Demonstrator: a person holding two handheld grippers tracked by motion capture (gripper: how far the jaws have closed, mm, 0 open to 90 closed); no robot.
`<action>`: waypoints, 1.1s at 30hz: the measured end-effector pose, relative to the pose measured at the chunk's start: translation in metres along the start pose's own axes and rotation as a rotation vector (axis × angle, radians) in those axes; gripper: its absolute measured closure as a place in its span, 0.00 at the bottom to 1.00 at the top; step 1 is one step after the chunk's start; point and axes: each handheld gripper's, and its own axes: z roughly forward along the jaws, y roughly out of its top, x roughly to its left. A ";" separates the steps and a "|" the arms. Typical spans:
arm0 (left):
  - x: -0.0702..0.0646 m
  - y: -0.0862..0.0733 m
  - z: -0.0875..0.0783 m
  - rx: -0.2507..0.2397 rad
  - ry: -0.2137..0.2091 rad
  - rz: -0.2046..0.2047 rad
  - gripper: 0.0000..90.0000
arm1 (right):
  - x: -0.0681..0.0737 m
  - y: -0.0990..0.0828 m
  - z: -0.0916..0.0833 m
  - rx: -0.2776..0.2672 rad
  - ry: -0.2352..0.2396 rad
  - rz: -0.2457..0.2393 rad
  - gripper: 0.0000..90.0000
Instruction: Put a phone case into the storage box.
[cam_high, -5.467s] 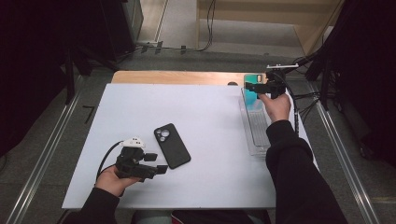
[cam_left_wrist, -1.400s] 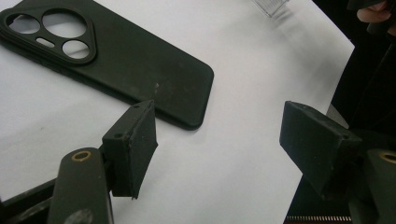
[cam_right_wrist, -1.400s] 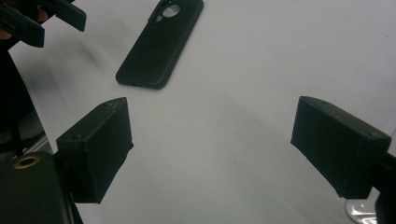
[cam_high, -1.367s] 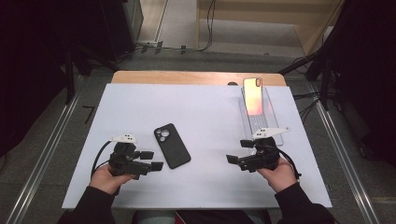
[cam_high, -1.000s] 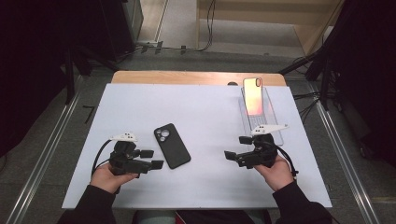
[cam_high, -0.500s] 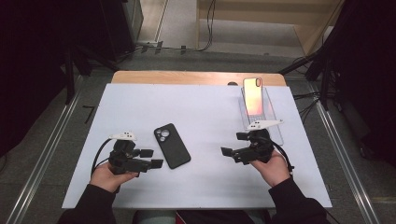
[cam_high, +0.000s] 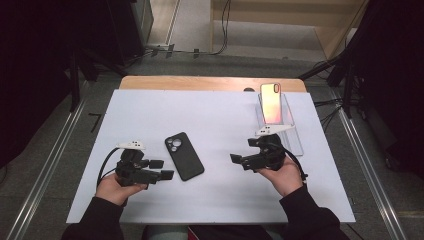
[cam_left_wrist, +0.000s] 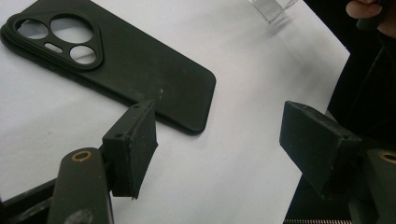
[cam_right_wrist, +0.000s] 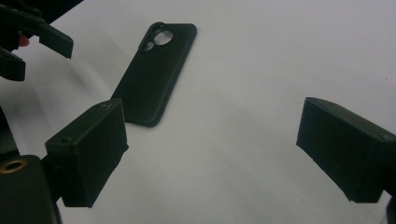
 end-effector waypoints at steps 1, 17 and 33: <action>0.000 0.000 0.000 0.000 0.001 -0.002 0.31 | 0.001 0.001 0.001 0.000 0.001 -0.001 0.08; 0.011 0.010 0.008 0.007 0.081 0.015 0.41 | 0.006 0.009 0.012 0.011 0.024 -0.030 0.00; 0.040 0.011 0.040 0.128 0.125 0.025 1.00 | 0.005 0.003 0.004 -0.009 0.037 -0.034 0.00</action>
